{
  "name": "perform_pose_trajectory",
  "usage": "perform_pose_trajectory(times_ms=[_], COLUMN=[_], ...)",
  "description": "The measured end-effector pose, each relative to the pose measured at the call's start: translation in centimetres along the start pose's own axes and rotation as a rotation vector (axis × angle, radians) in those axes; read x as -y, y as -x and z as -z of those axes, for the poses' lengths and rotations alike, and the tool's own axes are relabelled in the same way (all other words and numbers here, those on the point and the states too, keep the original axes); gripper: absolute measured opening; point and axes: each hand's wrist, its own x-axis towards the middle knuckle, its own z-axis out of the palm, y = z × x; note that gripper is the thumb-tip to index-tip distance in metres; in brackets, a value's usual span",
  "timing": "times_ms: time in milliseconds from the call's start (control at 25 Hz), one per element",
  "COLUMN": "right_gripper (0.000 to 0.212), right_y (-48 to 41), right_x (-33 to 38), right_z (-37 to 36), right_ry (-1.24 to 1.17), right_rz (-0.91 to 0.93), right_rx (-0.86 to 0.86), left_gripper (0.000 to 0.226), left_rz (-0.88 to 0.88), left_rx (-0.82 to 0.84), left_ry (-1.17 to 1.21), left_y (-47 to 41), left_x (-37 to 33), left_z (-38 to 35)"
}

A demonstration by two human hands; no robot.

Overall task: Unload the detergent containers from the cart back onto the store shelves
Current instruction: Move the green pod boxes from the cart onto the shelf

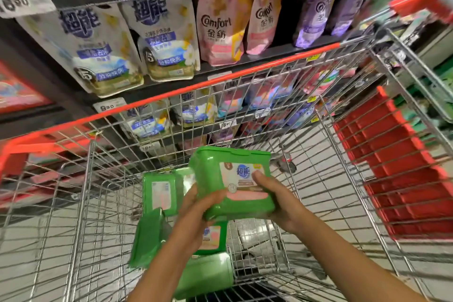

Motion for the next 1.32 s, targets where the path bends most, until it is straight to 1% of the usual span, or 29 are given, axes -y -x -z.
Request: perform_pose_trajectory(times_ms=[40,80,160,240,320,440,520,560,600,680,760,920,1040,1200,1320], right_gripper=[0.06,0.054,0.049,0.054,0.064,0.073,0.074,0.074,0.075,0.086,0.096,0.083,0.067,0.071,0.062], right_y=[0.4,0.8,1.7,2.6,3.7,5.8,7.0,7.4,7.9,8.8,9.7,11.6,13.0,15.6,17.7], right_x=[0.1,0.1,0.0,-0.1,-0.3,-0.1,-0.3,-0.6,-1.0,-1.7,-1.9,-2.8,-5.0,-8.4,-11.4], right_z=[-0.2,-0.4,-1.2,-2.3,-3.6,-5.5,-6.8,-7.4,-8.0,-9.2,-10.4,-13.2,-15.7,-20.8,-25.6], right_ry=[0.039,0.062,0.097,0.137,0.193,0.266,0.327,0.348,0.356,0.361,0.405,0.512,0.533,0.608,0.67], right_rz=[-0.011,0.007,0.101,0.226,0.352,0.513,0.598,0.627,0.644,0.641,0.624,0.619,0.573,0.539,0.541], right_rx=[0.043,0.071,0.048,-0.029,-0.046,-0.044,-0.047,-0.039,-0.021,0.01,0.081,0.292,0.426,0.585,0.695], left_gripper=[0.114,0.115,0.103,0.092,0.096,0.111,0.122,0.119,0.111,0.09,0.076,0.066,0.057,0.058,0.066], left_rz=[-0.014,-0.025,-0.074,-0.163,-0.246,-0.354,-0.409,-0.436,-0.464,-0.519,-0.557,-0.566,-0.592,-0.656,-0.69], left_rx=[0.031,0.06,0.093,0.058,-0.001,-0.111,-0.163,-0.173,-0.183,-0.237,-0.334,-0.543,-0.671,-0.82,-0.902], left_ry=[-0.016,-0.034,-0.116,-0.28,-0.361,-0.324,-0.284,-0.264,-0.255,-0.265,-0.218,-0.118,-0.113,-0.022,0.054], left_y=[0.2,0.5,1.4,2.3,3.1,4.8,6.3,7.1,7.9,10.1,12.7,17.6,21.5,26.6,30.5], left_x=[-0.1,-0.1,-0.3,-0.6,-1.1,-1.6,-1.6,-1.5,-1.4,-1.2,-0.5,1.7,3.6,6.1,7.6], left_z=[0.5,0.9,1.4,1.4,1.5,1.8,2.4,2.7,3.2,3.9,4.3,5.7,7.8,11.9,16.1])
